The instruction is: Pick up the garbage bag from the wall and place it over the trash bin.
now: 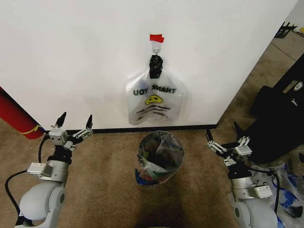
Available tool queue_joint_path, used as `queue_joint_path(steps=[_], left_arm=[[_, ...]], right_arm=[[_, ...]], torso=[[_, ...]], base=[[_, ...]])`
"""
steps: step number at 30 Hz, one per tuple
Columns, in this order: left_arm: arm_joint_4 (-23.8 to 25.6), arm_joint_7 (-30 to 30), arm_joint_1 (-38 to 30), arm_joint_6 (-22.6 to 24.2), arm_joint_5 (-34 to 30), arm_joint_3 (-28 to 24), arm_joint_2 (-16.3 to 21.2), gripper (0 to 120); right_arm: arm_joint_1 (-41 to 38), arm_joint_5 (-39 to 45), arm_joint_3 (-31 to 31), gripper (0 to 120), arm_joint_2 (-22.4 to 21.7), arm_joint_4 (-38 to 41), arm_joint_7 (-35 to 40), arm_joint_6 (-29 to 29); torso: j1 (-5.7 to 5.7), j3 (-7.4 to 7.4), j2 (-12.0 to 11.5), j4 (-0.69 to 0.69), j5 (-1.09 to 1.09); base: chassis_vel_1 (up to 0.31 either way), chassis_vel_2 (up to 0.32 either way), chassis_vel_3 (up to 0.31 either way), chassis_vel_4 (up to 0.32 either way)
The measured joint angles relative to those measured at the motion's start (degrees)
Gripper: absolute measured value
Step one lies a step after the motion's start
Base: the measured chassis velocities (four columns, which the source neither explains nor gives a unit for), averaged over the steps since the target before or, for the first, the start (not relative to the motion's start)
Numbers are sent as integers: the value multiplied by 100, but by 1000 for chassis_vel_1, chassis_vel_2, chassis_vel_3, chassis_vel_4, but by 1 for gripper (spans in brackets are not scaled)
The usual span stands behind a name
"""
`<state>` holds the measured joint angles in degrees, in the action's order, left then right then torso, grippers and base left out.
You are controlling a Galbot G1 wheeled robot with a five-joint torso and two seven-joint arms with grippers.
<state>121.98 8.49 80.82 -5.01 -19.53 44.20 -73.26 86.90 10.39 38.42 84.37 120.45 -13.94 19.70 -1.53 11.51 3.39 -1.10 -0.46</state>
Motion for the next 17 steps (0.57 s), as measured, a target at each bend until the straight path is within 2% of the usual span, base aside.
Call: queue_joint_path(steps=[9,17], left_arm=[[62,30,87,-11,42,-25,-22,100],[132,37,155,-33,140,-104,-90,100]], right_arm=[[131,-211,-325,100,27,119,349,-289],[125,-267,-567,100,-26,145,282,-346]], torso=[[0,0,0,0,0],[0,0,0,0,1]], base=[[0,0,0,0],[0,0,0,0]])
